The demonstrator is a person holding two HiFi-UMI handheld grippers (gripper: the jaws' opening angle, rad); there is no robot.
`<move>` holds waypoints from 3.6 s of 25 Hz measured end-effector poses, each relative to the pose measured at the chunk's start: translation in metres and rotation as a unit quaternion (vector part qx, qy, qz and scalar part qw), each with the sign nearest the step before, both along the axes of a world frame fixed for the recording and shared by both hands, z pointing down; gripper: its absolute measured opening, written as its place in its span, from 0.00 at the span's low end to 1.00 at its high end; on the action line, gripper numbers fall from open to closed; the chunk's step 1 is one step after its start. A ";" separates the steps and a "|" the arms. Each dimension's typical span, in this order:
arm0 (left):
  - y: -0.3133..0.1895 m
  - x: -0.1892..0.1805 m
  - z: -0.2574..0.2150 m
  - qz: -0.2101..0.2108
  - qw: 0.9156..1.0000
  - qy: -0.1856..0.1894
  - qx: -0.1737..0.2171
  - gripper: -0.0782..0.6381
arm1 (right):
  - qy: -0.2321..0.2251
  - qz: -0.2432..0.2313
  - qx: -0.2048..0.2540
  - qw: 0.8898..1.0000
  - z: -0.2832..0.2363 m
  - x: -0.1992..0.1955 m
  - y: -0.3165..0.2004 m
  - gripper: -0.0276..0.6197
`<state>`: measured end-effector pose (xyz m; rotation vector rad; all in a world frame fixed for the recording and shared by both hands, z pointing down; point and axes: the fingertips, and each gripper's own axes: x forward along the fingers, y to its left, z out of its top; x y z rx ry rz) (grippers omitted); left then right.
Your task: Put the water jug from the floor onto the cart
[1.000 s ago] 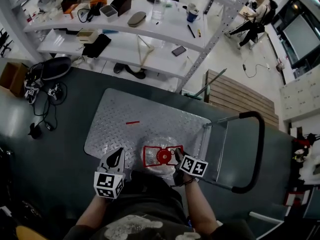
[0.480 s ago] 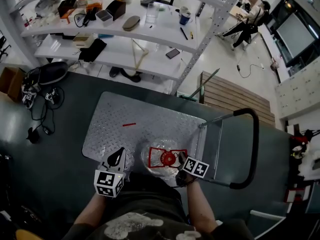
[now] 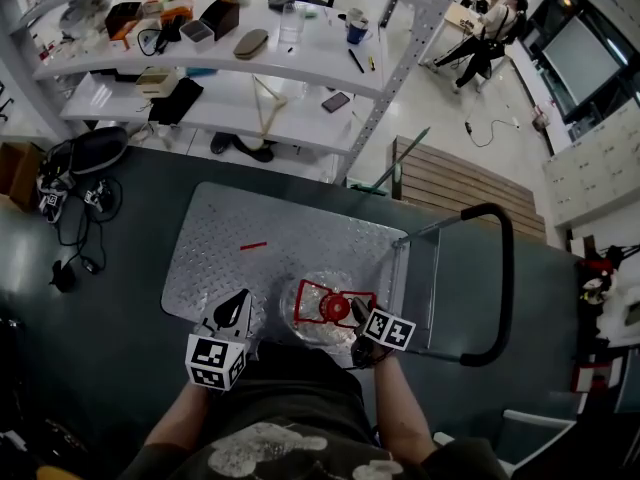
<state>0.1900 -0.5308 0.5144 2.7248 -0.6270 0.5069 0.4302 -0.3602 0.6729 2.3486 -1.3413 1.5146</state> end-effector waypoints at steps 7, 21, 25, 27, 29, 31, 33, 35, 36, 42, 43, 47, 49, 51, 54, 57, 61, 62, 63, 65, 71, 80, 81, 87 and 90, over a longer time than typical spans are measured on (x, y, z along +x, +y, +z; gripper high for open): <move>0.000 -0.001 0.001 -0.031 0.999 -0.011 0.018 0.11 | -0.009 -0.002 0.001 1.000 0.010 0.007 0.016 0.37; 0.109 0.006 -0.047 -0.114 0.992 -0.002 0.046 0.11 | -0.030 -0.154 0.063 0.986 -0.038 -0.038 0.076 0.37; 0.156 0.007 -0.063 -0.133 0.990 0.011 0.051 0.11 | -0.017 -0.163 0.114 0.980 -0.069 -0.029 0.096 0.37; 0.178 0.007 -0.071 -0.142 0.988 0.019 0.054 0.11 | -0.010 -0.171 0.147 0.974 -0.093 -0.023 0.100 0.37; 0.199 0.007 -0.077 -0.147 0.987 0.031 0.054 0.11 | 0.002 -0.184 0.175 0.967 -0.118 -0.021 0.101 0.35; 0.219 0.006 -0.083 -0.144 0.987 0.041 0.056 0.11 | 0.015 -0.186 0.200 0.962 -0.143 -0.025 0.104 0.22; 0.236 0.001 -0.088 -0.144 0.986 0.042 0.068 0.11 | 0.023 -0.185 0.228 0.956 -0.166 -0.033 0.106 0.11; 0.245 -0.005 -0.092 -0.154 0.984 0.038 0.079 0.11 | 0.019 -0.188 0.259 0.947 -0.187 -0.045 0.105 0.03; 0.248 -0.009 -0.093 -0.160 0.983 0.037 0.080 0.11 | 0.013 -0.189 0.275 0.943 -0.197 -0.052 0.105 0.03; 0.279 -0.041 -0.104 -0.168 0.981 0.056 0.082 0.11 | 0.040 -0.220 0.322 0.920 -0.232 -0.102 0.112 0.03; 0.284 -0.051 -0.106 -0.170 0.980 0.059 0.082 0.11 | 0.046 -0.227 0.324 0.917 -0.236 -0.113 0.114 0.03; 0.311 -0.098 -0.108 -0.188 0.977 0.076 0.070 0.11 | 0.073 -0.250 0.337 0.905 -0.257 -0.163 0.130 0.03; 0.329 -0.124 -0.106 -0.195 0.976 0.077 0.067 0.11 | 0.091 -0.256 0.349 0.897 -0.271 -0.188 0.146 0.03; 0.349 -0.148 -0.105 -0.198 0.975 0.075 0.067 0.11 | 0.108 -0.265 0.361 0.888 -0.285 -0.212 0.166 0.03; 0.382 -0.184 -0.104 -0.200 0.975 0.072 0.067 0.11 | 0.139 -0.287 0.369 0.873 -0.297 -0.248 0.200 0.03; 0.407 -0.216 -0.104 -0.206 0.973 0.076 0.066 0.11 | 0.148 -0.294 0.372 0.868 -0.300 -0.278 0.231 0.03; 0.443 -0.238 -0.113 -0.200 0.973 0.095 0.071 0.11 | 0.151 -0.274 0.369 0.875 -0.302 -0.295 0.279 0.03; 0.453 -0.240 -0.115 -0.194 0.973 0.097 0.074 0.11 | 0.156 -0.268 0.367 0.877 -0.303 -0.298 0.292 0.03; 0.465 -0.242 -0.115 -0.186 0.975 0.099 0.076 0.11 | 0.162 -0.262 0.365 0.879 -0.304 -0.300 0.306 0.03; 0.485 -0.243 -0.111 -0.166 0.978 0.100 0.075 0.11 | 0.174 -0.251 0.361 0.881 -0.305 -0.302 0.334 0.03; 0.519 -0.242 -0.113 -0.150 0.979 0.117 0.067 0.11 | 0.201 -0.228 0.364 0.880 -0.322 -0.297 0.389 0.03; 0.574 -0.220 -0.129 -0.154 0.977 0.113 0.091 0.11 | 0.173 -0.234 0.382 0.877 -0.321 -0.276 0.445 0.03; 0.582 -0.216 -0.130 -0.156 0.977 0.111 0.093 0.11 | 0.172 -0.239 0.382 0.876 -0.320 -0.271 0.453 0.03; 0.651 -0.172 -0.128 -0.160 0.977 0.112 0.089 0.11 | 0.167 -0.239 0.393 0.872 -0.317 -0.228 0.522 0.03; 0.685 -0.152 -0.128 -0.152 0.978 0.110 0.092 0.11 | 0.164 -0.239 0.392 0.873 -0.313 -0.210 0.557 0.03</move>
